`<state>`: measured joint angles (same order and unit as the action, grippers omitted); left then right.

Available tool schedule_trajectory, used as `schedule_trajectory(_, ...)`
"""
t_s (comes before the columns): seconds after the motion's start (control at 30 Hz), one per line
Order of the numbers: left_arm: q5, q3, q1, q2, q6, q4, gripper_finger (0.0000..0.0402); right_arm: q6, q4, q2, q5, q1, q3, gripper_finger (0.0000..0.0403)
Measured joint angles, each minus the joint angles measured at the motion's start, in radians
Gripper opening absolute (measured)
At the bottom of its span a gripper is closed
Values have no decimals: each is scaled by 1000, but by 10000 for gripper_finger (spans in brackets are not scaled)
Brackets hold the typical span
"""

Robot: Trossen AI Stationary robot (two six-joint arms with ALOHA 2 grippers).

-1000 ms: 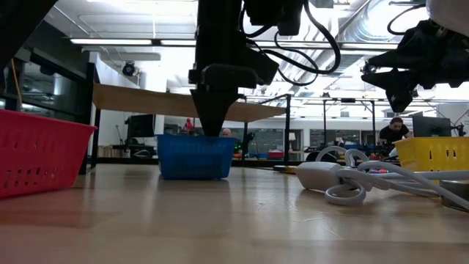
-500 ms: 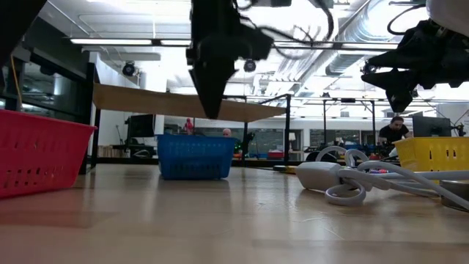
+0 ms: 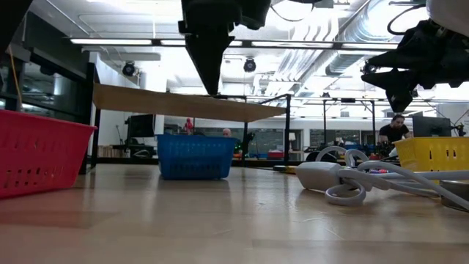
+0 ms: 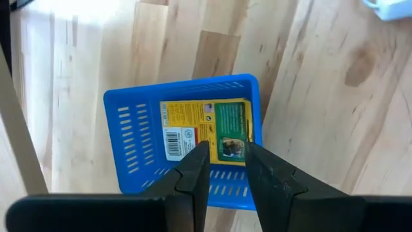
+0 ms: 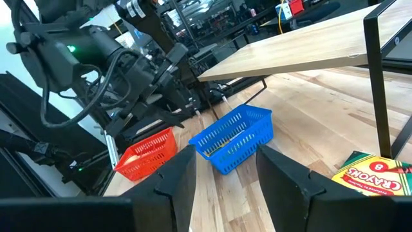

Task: Pick & Place Office Desk Supplies
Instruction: Put the yellow pack of crayon into the blue bin

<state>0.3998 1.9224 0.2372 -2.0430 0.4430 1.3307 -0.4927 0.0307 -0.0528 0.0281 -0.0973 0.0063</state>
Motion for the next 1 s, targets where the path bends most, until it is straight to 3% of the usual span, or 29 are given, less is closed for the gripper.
schedule_trajectory(0.6, 6, -33, 30, 87, -71, -51, 93, 0, -2, 0, 0, 0, 0, 150)
schedule_trajectory(1.0, 28, -394, 57, 333, -85, -401, 92, 0, -3, 0, 0, 0, 0, 150)
